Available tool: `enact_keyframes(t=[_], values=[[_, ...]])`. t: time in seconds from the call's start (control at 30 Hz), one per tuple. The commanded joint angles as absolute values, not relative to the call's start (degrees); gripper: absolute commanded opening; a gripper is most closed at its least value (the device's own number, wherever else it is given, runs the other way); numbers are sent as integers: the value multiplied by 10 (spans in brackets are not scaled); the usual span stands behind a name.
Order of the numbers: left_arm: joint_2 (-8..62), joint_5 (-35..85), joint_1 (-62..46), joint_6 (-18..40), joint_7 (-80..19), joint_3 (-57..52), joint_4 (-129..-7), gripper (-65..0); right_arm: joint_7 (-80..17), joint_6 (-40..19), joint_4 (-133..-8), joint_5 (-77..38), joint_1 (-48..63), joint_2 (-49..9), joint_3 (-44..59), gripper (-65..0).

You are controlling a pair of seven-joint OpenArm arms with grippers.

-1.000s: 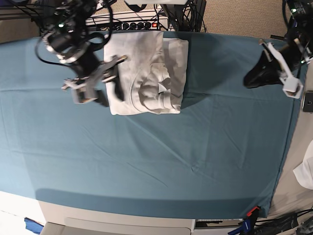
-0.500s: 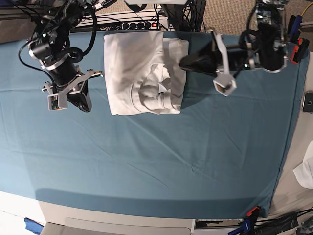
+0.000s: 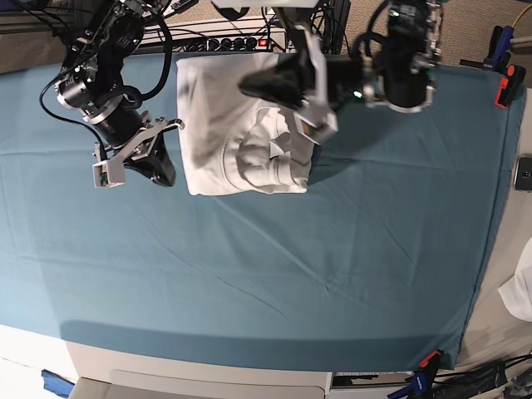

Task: Fold the T-shirt properly
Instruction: 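Press the bundle edges with both grippers to square the fold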

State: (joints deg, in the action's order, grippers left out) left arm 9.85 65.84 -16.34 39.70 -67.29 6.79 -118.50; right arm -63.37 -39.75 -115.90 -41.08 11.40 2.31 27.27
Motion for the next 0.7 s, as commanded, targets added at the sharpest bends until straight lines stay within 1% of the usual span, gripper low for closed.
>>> enact_keyframes(t=[0.0,0.1,0.23,0.33,0.47,0.57,0.67], values=[[95,664,-161,400,-659,77,-1195,-650,-625,-400,-1161,-435,109,22,273,-650],[82,623,-162,400,-646,102,-1195,-650,-637,-400,-1147,-453,106,22,273,-650],[68,521,-162,395,-599,123,-1187,-650,-642,-400,-1142,-466,103,22,269,-650],[67,448,-162,366,-568,126,-1172,-650,-650,-400,-1142,-488,103,22,254,-650],[69,360,-162,332,-560,126,-1151,-650,-677,-400,-1143,-561,103,22,239,-650],[78,336,-162,310,-554,126,-1134,-650,-681,-400,-1143,-575,103,22,236,-650],[80,329,-163,306,-553,126,-1126,-650,-683,-400,-1143,-574,98,22,235,-650]])
